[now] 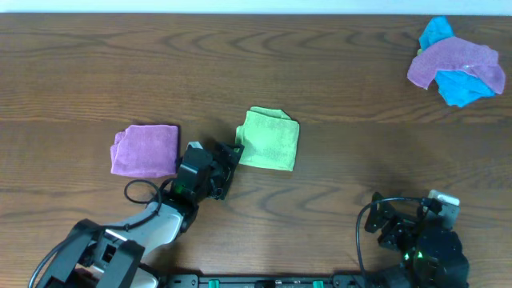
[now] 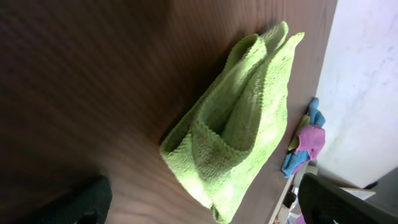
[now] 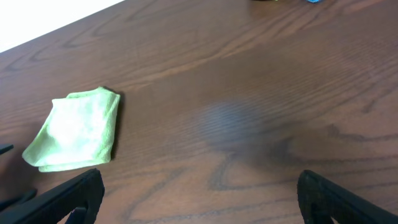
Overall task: Fold the cloth
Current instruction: 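Close the left gripper on the green square's left edge, then lift and drag the green square left onto the pink cloth, then lay the green square flat over the pink cloth and open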
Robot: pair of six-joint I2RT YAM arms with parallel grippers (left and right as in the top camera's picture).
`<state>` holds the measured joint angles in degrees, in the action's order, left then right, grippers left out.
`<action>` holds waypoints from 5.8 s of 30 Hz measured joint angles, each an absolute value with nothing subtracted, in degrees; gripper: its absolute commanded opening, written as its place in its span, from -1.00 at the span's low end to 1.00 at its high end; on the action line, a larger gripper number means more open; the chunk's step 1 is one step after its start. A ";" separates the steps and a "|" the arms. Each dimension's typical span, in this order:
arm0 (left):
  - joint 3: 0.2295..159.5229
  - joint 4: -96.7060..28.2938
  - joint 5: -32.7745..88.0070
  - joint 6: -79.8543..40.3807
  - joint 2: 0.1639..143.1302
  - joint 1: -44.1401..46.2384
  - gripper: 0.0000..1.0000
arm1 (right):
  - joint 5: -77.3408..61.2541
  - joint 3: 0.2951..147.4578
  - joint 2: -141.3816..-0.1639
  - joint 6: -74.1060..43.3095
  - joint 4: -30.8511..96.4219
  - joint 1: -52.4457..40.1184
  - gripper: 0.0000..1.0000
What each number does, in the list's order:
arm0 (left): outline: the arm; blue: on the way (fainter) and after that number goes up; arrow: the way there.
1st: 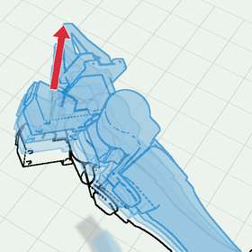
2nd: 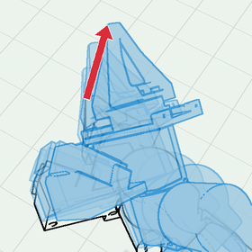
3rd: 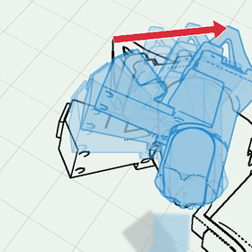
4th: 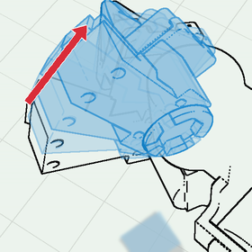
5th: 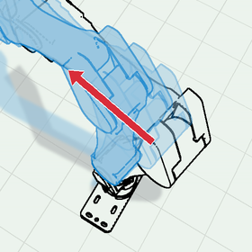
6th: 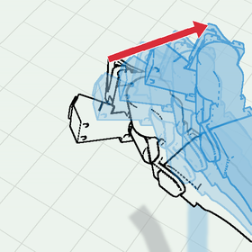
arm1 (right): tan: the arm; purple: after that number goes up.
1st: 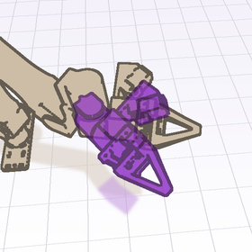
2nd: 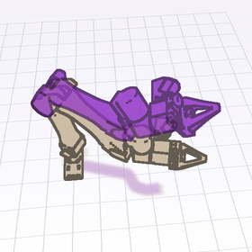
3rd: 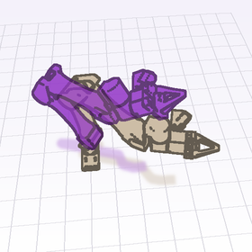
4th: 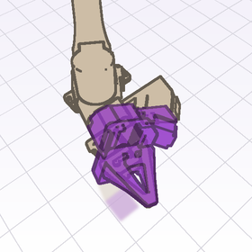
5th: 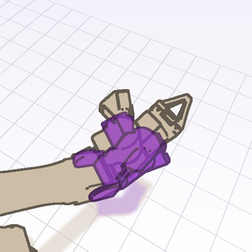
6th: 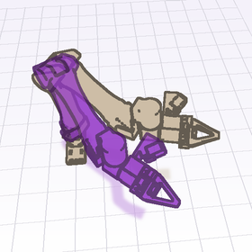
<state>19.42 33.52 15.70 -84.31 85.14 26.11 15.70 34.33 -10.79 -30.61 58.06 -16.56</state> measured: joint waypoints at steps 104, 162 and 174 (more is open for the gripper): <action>40.73 -18.96 17.78 -49.25 66.74 1.72 -0.89 | 15.70 34.33 -10.81 -30.61 58.06 -16.56 0.99; 44.25 -35.62 14.24 -30.33 66.74 -22.83 0.55 | 15.70 34.33 -10.79 -30.61 58.06 -16.56 0.98; 44.23 -35.62 13.28 -30.09 66.72 -22.85 0.91 | 15.70 34.33 -10.79 -30.61 58.06 -16.56 0.98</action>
